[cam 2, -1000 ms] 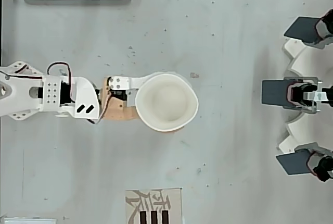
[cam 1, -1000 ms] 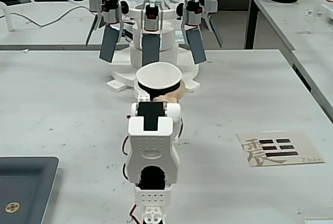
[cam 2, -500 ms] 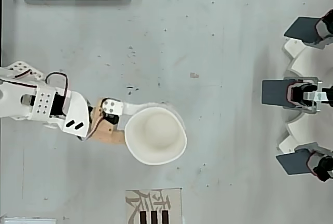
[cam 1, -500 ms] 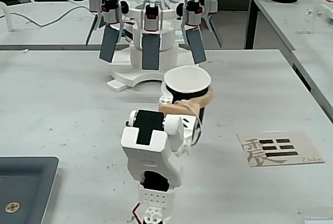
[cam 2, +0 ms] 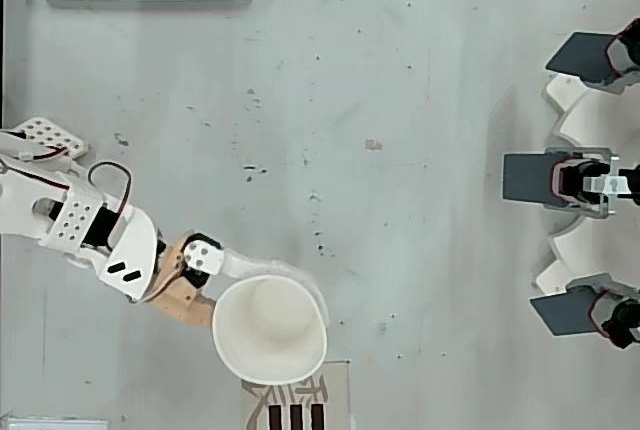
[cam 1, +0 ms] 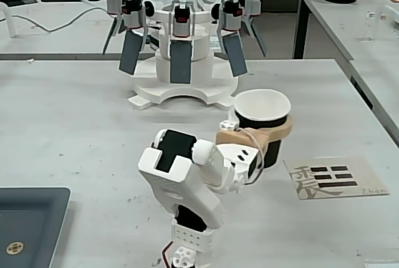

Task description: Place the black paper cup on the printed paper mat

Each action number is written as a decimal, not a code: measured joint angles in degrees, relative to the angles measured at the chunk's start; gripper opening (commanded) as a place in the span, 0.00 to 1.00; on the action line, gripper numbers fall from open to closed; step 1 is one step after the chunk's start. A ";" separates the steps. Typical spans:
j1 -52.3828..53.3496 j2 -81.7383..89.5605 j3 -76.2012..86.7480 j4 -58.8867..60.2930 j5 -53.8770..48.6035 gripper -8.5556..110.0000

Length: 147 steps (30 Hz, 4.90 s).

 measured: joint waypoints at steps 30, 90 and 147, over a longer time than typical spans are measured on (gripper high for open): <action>19.16 -25.84 -20.21 -5.27 1.32 0.15; 17.49 -59.15 -49.22 -9.58 1.23 0.31; 6.06 0.70 4.31 -15.29 -3.08 0.53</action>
